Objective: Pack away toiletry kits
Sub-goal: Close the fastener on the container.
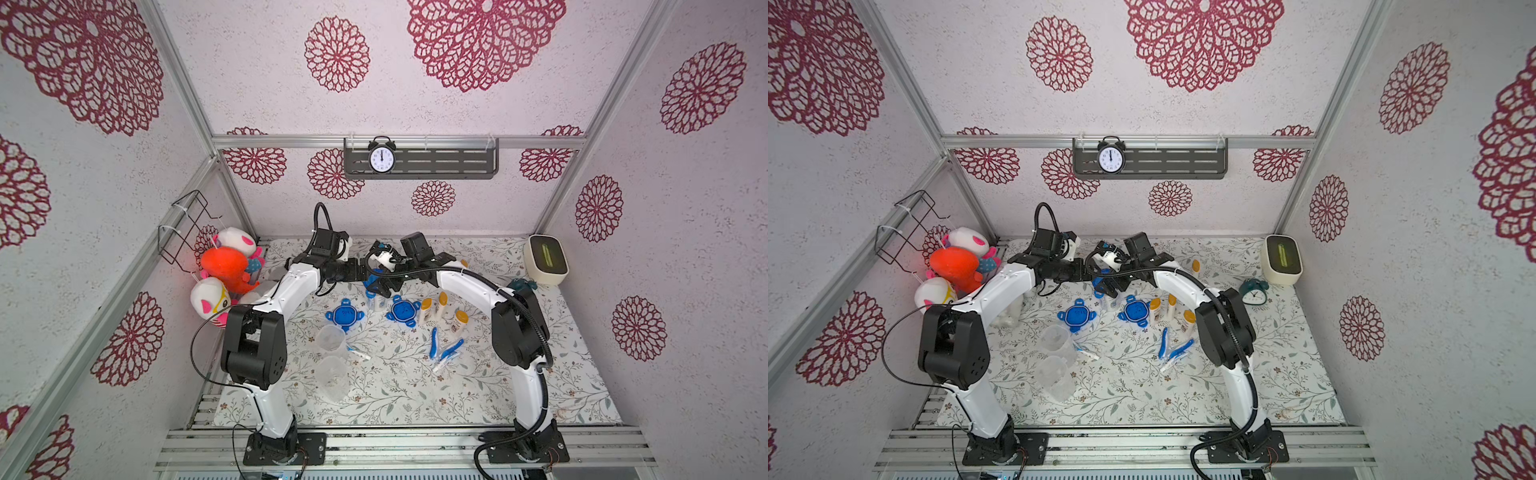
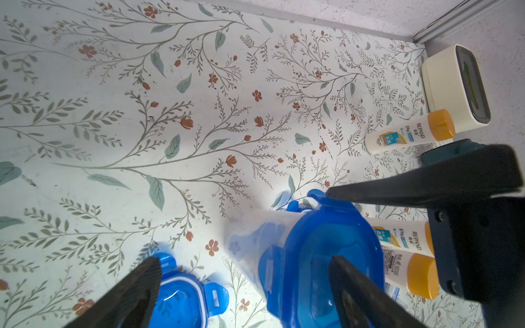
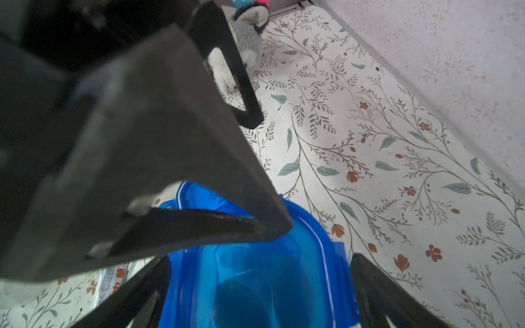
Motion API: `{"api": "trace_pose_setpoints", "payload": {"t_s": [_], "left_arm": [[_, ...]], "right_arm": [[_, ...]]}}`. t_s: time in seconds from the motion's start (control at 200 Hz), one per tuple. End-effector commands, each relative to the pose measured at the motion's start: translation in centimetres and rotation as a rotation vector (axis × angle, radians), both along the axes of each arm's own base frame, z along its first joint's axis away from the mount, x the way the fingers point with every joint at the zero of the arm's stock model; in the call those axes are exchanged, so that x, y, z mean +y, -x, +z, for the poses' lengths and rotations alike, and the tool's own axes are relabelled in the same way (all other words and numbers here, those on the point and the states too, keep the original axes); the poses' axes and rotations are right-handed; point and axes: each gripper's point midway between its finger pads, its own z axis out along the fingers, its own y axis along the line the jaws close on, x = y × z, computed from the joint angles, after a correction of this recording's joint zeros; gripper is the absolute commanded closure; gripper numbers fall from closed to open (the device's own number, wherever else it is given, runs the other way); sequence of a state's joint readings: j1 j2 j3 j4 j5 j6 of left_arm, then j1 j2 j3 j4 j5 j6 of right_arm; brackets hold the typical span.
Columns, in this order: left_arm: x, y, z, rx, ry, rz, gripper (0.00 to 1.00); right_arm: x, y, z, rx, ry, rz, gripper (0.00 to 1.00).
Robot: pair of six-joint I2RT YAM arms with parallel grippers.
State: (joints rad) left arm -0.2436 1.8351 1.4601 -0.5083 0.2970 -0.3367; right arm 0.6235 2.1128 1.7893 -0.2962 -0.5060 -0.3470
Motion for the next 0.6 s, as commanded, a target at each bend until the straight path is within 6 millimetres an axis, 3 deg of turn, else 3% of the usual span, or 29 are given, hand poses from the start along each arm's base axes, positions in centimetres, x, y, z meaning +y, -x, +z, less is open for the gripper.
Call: {"api": "trace_pose_setpoints", "payload": {"t_s": [0.0, 0.59], "left_arm": [[-0.2, -0.3, 0.5, -0.005, 0.017, -0.015, 0.05], [-0.5, 0.0, -0.1, 0.016, 0.028, -0.025, 0.08]], "right_arm": [[-0.3, 1.2, -3.0, 0.076, 0.049, 0.031, 0.01], [-0.6, 1.2, -4.6, 0.091, 0.064, 0.027, 0.02]]}}
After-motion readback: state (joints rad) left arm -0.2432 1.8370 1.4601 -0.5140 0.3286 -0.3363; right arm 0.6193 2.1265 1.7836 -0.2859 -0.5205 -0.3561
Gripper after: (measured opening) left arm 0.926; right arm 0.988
